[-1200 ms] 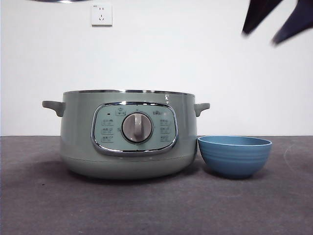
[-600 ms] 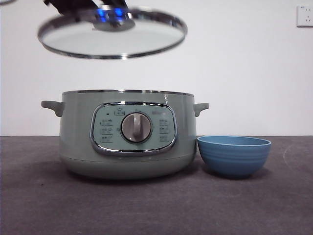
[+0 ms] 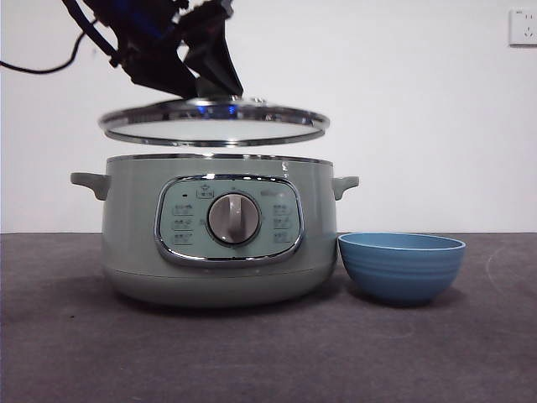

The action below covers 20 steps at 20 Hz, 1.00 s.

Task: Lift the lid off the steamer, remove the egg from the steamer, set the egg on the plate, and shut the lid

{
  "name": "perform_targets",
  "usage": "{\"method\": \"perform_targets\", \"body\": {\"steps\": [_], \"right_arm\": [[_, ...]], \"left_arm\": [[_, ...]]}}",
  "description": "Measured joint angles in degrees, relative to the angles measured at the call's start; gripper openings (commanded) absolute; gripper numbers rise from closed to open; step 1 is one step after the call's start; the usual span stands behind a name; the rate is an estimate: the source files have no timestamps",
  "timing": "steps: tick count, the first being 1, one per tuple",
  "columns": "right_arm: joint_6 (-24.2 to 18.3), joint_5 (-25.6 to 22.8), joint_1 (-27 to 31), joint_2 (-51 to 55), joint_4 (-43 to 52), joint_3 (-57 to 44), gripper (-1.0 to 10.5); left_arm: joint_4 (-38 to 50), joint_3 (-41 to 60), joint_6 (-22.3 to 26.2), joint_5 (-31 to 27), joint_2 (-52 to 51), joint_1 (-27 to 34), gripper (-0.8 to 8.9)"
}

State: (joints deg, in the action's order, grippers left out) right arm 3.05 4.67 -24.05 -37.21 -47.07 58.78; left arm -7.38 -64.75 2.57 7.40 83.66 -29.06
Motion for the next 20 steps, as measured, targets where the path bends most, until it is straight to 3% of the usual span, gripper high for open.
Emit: {"method": "perform_targets", "body": {"steps": [4, 20], "right_arm": [[0.63, 2.67, 0.0, 0.0, -0.02, 0.0, 3.5], [0.85, 2.84, -0.33, 0.0, -0.02, 0.0, 3.5]], "left_arm": [[0.37, 0.0, 0.02, -0.87, 2.08, 0.0, -0.08], [1.79, 0.0, 1.99, -1.68, 4.83, -0.63, -0.08]]}}
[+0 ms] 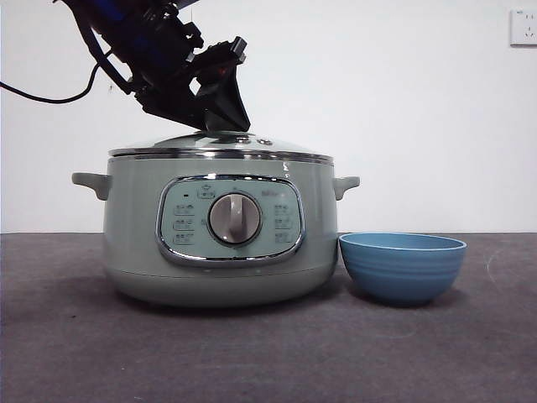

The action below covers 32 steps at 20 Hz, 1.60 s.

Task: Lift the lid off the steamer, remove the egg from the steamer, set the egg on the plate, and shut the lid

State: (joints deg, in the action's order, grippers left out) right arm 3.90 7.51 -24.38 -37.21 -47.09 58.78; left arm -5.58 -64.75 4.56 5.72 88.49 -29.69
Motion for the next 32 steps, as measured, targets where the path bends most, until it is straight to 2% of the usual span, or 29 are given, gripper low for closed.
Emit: {"method": "perform_targets", "body": {"steps": [10, 11, 13, 15, 22, 27, 32], "right_arm": [[0.0, 0.0, 0.0, 0.0, 0.0, 0.0, 3.5], [0.0, 0.0, 0.0, 0.0, 0.0, 0.0, 3.5], [0.0, 0.0, 0.0, 0.0, -0.02, 0.0, 3.5], [0.0, 0.0, 0.0, 0.0, 0.0, 0.0, 3.5], [0.0, 0.0, 0.0, 0.0, -0.02, 0.0, 3.5], [0.0, 0.07, 0.0, 0.0, -0.02, 0.02, 3.5], [0.0, 6.05, 0.0, 0.0, -1.7, 0.0, 3.5]], "left_arm": [[-3.78, -0.94, -0.57, 0.24, 0.0, 0.0, 0.17], [-3.91, -0.96, -0.57, 0.24, 0.0, 0.0, 0.89], [-4.26, -1.16, -0.57, 0.22, 0.0, 0.0, 2.96], [-4.24, -1.16, -0.57, 0.22, 0.0, 0.0, 4.09], [-6.03, -1.03, -0.5, 0.22, -1.55, -0.11, 4.13], [-8.28, -1.01, -0.5, 0.26, -8.87, -0.11, 4.11], [-19.87, -1.03, -0.57, 1.09, -20.44, -0.11, 4.09]]}}
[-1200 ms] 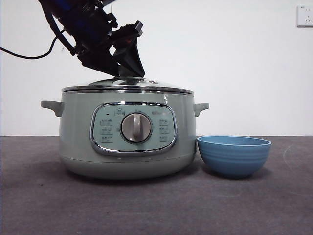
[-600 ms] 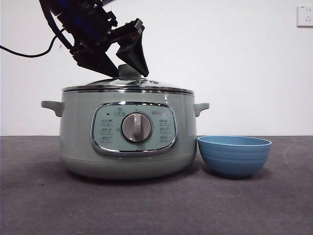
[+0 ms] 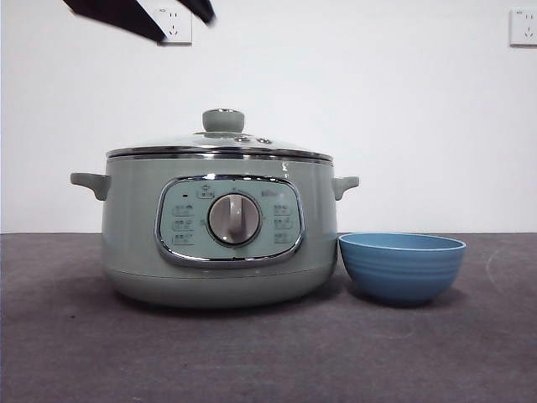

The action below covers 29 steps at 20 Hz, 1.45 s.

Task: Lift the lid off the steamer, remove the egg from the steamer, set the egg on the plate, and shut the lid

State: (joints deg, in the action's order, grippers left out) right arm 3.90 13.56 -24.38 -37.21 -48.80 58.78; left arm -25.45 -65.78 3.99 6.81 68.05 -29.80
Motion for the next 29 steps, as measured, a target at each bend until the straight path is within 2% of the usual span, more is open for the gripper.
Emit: {"method": "perform_targets", "body": {"steps": [2, 8, 11, 13, 14, 15, 17, 19, 29], "right_arm": [[0.0, 1.46, 0.0, 0.0, -2.12, 0.02, 3.5], [0.0, 10.54, 0.0, 0.0, -7.78, 0.0, 3.5], [0.0, 11.8, 0.0, 0.0, -10.84, 0.0, 3.5], [0.0, 11.8, 0.0, 0.0, -12.07, 0.02, 3.4], [0.0, 11.8, 0.0, 0.0, -12.28, 0.0, 3.0], [0.0, 11.8, 0.0, 0.0, -12.68, 0.0, 1.7], [0.0, 11.8, 0.0, 0.0, -13.14, 0.0, 0.2], [0.0, 11.8, 0.0, 0.0, -13.44, 0.0, -0.1], [0.0, 11.76, 0.0, 0.0, -13.59, 0.0, 0.0]], "left_arm": [[-6.69, 0.0, -0.57, 2.58, -5.42, 0.0, 4.09], [-22.97, -0.02, -3.15, 10.47, -17.07, -0.02, 4.09], [-28.41, -0.02, -4.68, 14.25, -19.19, -0.02, 4.08], [-30.51, -0.02, -5.11, 14.58, -19.41, -0.02, 4.02], [-31.17, -0.02, -5.11, 14.58, -19.41, -0.02, 3.73], [-31.65, -0.02, -5.14, 14.58, -19.41, -0.02, 2.65], [-31.76, -0.02, -5.14, 14.58, -19.41, -0.02, 1.15], [-31.76, -0.02, -5.14, 14.58, -19.41, -0.02, -0.1], [-31.78, -0.02, -5.31, 14.36, -19.41, -0.02, -0.06]]}}
